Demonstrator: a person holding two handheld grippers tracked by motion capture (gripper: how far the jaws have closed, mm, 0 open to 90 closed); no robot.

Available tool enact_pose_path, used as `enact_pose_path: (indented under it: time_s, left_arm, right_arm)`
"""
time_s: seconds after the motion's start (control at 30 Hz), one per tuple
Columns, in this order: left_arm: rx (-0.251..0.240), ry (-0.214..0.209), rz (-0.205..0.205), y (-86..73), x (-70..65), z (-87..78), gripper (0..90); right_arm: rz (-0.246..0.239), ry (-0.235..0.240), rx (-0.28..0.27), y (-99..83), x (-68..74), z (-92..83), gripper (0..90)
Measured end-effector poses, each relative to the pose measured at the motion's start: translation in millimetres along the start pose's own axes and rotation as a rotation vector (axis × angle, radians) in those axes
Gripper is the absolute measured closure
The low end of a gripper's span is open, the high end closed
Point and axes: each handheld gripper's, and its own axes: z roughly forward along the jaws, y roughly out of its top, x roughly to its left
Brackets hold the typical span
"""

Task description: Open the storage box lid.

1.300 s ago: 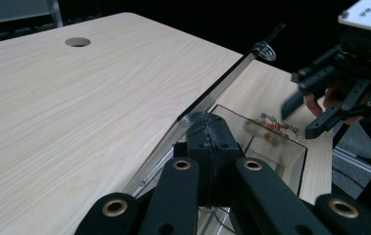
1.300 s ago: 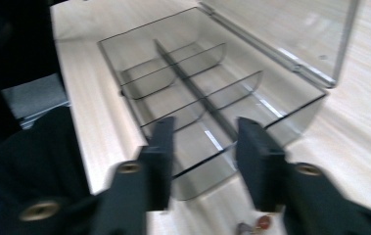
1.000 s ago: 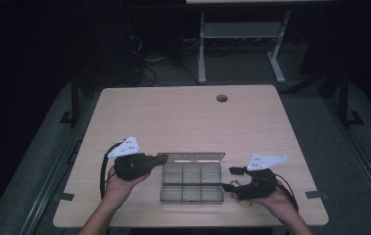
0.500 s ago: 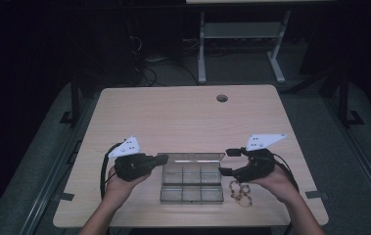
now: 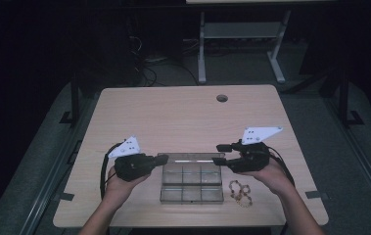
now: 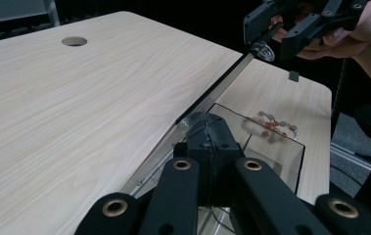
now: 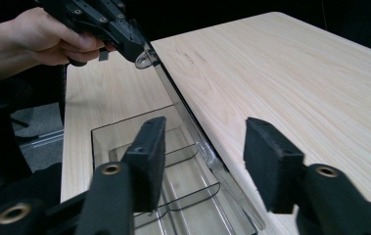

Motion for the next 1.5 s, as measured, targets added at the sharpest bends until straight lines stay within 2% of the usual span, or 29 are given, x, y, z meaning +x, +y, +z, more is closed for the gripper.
enact_pose_path:
  time_s: [0.2,0.47,0.57,0.73,0.77,0.87,0.93,1.17,1.27,1.4,1.5]
  left_arm:
    - [0.003,-0.001,0.002,-0.2,-0.1,0.2,89.6]
    - [0.008,-0.003,-0.006,-2.1,-0.6,-2.5,89.6]
    - [0.025,0.003,0.004,-4.1,-1.5,-7.7,89.3]
    - [0.037,0.022,0.005,-7.2,0.1,-21.7,80.9]
    - [0.037,0.018,0.004,-7.4,0.5,-23.3,77.0]
    - [0.034,0.017,0.034,-7.1,3.0,-30.1,69.9]
    - [0.027,0.012,0.048,-5.5,5.6,-33.3,63.6]
    - [0.025,-0.030,0.095,6.2,15.4,-29.8,55.6]
    - [0.022,-0.046,0.107,10.5,19.1,-24.1,54.5]
    - [0.024,-0.088,0.129,15.8,20.3,-14.2,53.2]
    - [0.034,-0.097,0.144,18.1,20.3,-8.7,53.2]
  right_arm:
    - [-0.013,-0.003,-0.017,-2.5,-1.0,-1.9,63.9]
    - [-0.024,0.000,-0.016,-3.8,-0.3,-0.9,68.5]
    - [-0.029,-0.002,-0.017,-3.7,-0.3,-0.9,68.9]
    - [-0.031,0.002,-0.021,-3.8,-1.4,-0.6,69.1]
    - [-0.031,0.001,-0.022,-3.8,-1.4,-0.6,69.2]
    - [-0.033,0.001,-0.019,-3.9,-0.9,-0.8,69.2]
    - [-0.035,0.001,-0.020,-3.9,-1.3,-0.7,69.2]
    - [-0.032,0.002,-0.024,-3.8,-2.8,-0.4,69.4]
    - [-0.031,0.004,-0.024,-3.8,-3.1,-0.4,69.5]
    - [-0.026,0.001,-0.025,-3.6,-3.8,-0.3,69.6]
    - [-0.024,0.001,-0.028,-3.7,-4.3,-0.1,69.8]
